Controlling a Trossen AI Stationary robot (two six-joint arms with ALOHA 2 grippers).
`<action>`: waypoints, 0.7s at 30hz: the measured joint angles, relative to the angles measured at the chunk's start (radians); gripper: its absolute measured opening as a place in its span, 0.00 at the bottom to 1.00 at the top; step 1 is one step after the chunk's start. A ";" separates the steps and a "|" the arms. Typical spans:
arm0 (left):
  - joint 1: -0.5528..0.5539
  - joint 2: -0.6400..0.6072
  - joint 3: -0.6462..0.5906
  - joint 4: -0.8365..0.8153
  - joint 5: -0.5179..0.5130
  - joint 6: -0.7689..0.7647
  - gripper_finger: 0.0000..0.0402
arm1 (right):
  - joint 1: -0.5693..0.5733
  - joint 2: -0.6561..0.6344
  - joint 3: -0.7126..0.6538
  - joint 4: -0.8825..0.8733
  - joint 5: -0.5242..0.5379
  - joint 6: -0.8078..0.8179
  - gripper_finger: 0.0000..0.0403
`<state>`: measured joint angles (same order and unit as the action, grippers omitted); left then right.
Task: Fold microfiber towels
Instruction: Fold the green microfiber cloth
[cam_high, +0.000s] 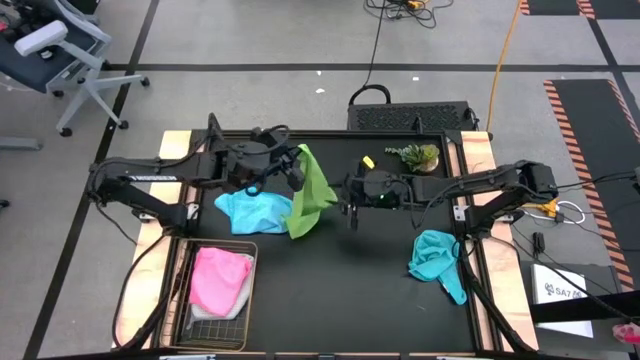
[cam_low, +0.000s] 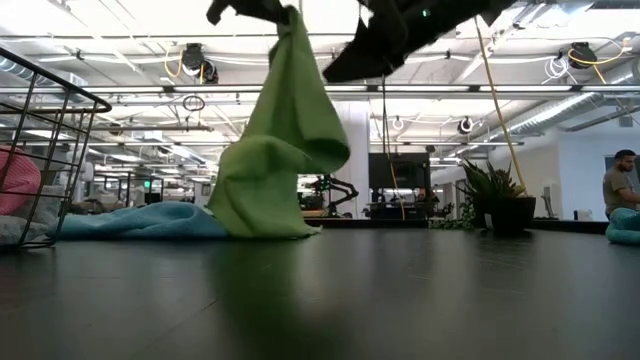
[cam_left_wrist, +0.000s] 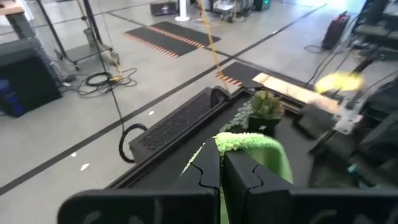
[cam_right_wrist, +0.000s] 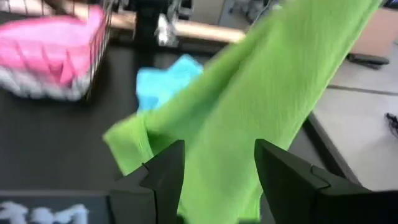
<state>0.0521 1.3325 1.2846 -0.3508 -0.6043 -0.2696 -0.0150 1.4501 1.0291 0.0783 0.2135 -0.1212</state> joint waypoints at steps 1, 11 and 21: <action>0.009 0.002 -0.001 -0.008 0.002 -0.004 0.00 | -0.004 -0.007 0.008 0.004 0.000 0.023 0.46; 0.039 0.031 0.000 0.128 0.104 0.008 0.00 | -0.006 0.063 0.008 -0.017 0.028 0.109 0.46; 0.023 0.033 0.000 0.142 0.118 0.023 0.00 | -0.031 0.102 0.006 -0.009 0.185 -0.004 0.46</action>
<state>0.0753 1.3651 1.2842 -0.2089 -0.4866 -0.2466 -0.0460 1.5523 1.0355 0.0694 0.3985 -0.1256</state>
